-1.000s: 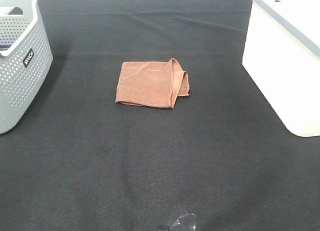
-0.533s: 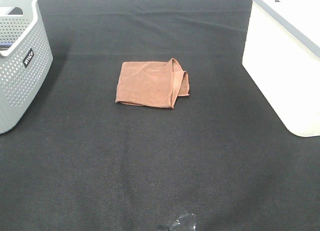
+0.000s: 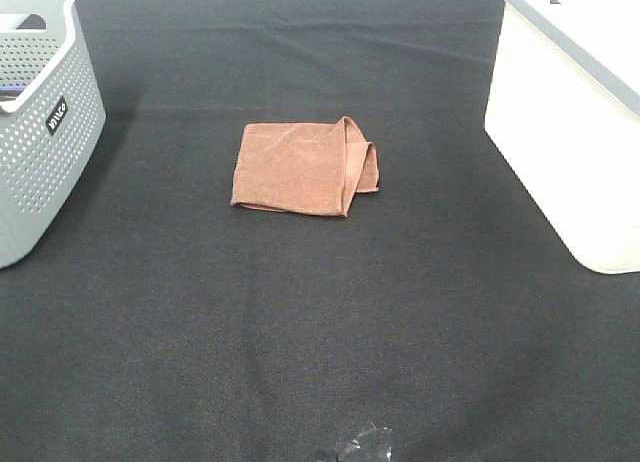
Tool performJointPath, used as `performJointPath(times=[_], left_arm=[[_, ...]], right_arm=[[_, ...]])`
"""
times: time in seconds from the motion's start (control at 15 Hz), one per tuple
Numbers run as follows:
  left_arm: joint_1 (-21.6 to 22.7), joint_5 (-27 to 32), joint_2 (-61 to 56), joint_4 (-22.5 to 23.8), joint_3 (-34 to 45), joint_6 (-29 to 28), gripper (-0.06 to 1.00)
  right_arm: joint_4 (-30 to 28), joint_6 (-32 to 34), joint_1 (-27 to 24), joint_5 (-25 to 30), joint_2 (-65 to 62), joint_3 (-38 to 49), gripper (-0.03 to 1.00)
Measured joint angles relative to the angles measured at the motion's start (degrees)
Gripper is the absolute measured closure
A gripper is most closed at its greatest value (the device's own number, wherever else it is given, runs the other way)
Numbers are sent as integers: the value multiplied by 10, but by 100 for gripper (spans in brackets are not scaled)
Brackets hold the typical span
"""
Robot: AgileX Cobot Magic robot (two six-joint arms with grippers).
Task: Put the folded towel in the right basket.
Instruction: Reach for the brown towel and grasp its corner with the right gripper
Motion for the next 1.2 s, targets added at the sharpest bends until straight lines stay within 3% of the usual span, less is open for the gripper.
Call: performJointPath(times=[1.2], left_arm=[[0, 0, 0, 0, 0, 0, -5]], right_arm=[[1, -1, 0, 0, 0, 0, 0]])
